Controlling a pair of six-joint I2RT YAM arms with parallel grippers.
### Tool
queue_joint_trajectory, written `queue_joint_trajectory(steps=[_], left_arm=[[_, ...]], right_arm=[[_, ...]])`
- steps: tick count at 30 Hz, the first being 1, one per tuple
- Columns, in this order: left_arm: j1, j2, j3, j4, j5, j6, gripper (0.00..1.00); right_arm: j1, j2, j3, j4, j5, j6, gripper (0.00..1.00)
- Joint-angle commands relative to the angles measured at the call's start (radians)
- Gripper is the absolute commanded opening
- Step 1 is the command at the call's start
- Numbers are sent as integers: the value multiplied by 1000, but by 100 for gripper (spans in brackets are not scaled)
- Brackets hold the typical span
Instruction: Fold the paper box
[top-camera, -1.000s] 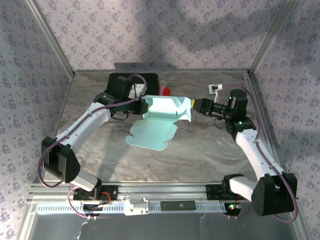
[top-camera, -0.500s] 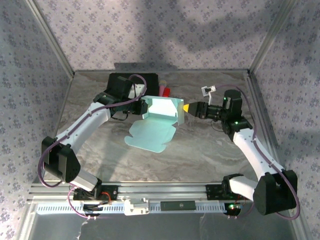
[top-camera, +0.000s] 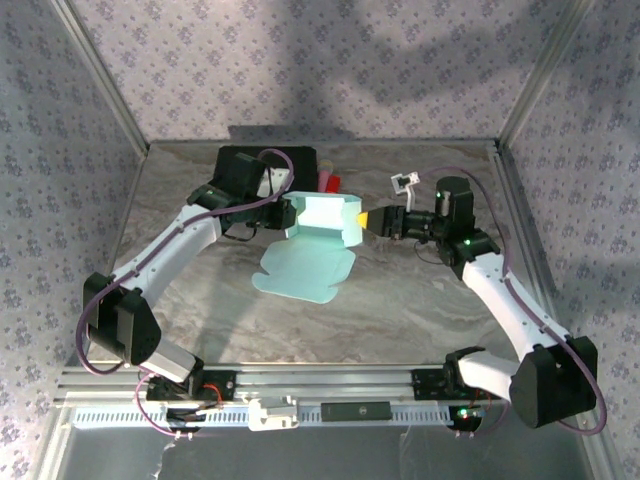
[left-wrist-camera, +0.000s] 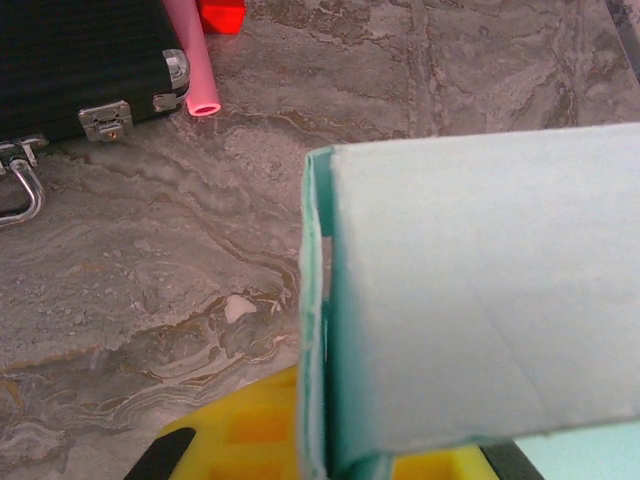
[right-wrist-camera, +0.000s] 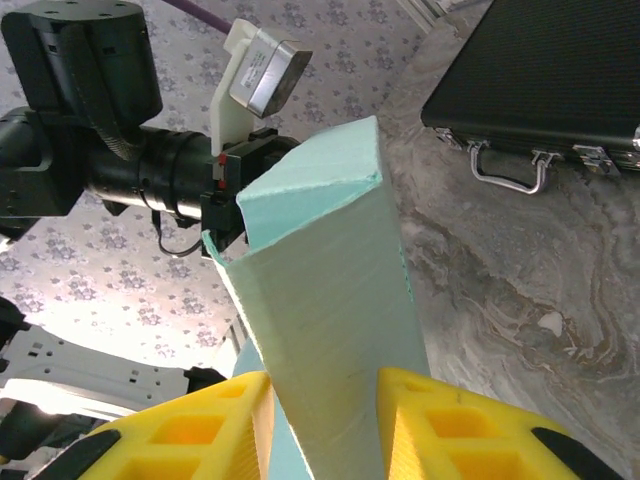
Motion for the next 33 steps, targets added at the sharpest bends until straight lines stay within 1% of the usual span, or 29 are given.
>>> queue_joint_trajectory(steps=[1,9,16,23,29,33], left_arm=[[-11,0,47,17,34,-2,0],[-29,1,59,9,18,-1,0],[-48,2,70,-11,-17,1,0],[-54,-4,70,-15,-26,-1,0],[-62,-11,71,-21,-34,-1,0],[-70,-11,79,-24,-37,-1,0]], right_arm=[[11,19,39,-56,51,-47,33],[66,49,97,-142,151,-103,30],[118,64,149,-265,319,-168,30],[166,58,170,-302,453,-201,31],[190,71,199,-335,539,-218,31],[209,87,211,-335,564,-225,30]])
